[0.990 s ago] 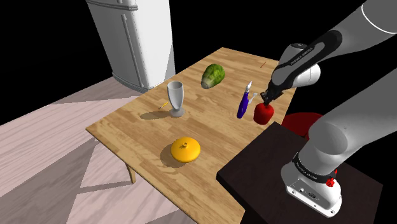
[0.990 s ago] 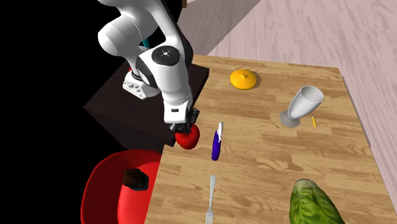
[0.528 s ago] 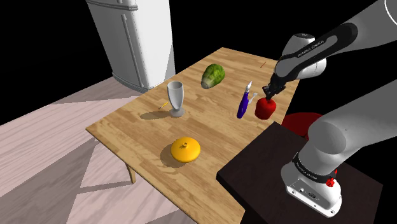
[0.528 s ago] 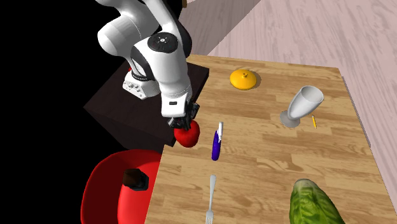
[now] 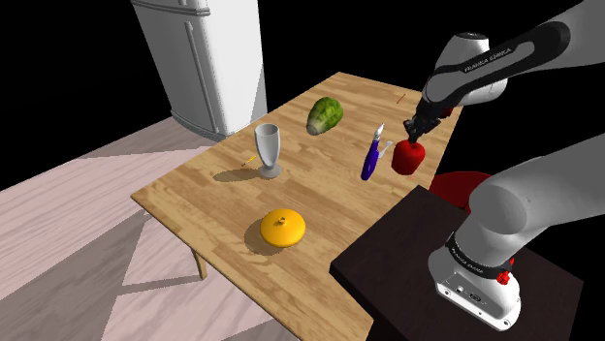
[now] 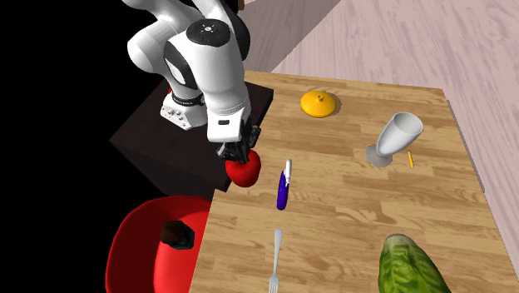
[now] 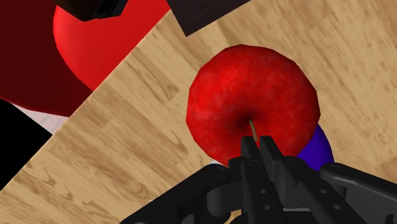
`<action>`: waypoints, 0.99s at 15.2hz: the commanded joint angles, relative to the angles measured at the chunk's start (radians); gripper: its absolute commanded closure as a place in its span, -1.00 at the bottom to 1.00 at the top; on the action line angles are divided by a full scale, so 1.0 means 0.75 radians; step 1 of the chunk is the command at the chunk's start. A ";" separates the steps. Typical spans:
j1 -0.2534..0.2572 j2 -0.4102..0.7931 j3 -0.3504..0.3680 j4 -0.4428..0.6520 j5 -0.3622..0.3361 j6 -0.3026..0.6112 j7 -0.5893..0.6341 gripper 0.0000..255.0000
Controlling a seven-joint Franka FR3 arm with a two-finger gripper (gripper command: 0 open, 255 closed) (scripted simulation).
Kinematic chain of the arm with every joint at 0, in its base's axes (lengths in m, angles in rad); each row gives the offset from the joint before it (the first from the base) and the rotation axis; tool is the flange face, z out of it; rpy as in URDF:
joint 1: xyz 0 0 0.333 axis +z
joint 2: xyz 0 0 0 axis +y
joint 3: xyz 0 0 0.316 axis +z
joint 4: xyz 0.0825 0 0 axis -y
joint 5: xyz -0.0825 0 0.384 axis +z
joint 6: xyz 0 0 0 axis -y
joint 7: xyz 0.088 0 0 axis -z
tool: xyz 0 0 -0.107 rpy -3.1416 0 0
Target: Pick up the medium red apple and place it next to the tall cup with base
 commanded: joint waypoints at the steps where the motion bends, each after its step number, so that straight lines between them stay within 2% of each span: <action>1: -0.003 -0.035 0.008 0.015 0.001 -0.050 0.000 1.00; 15: 0.002 -0.197 0.062 0.173 0.034 -0.370 0.000 1.00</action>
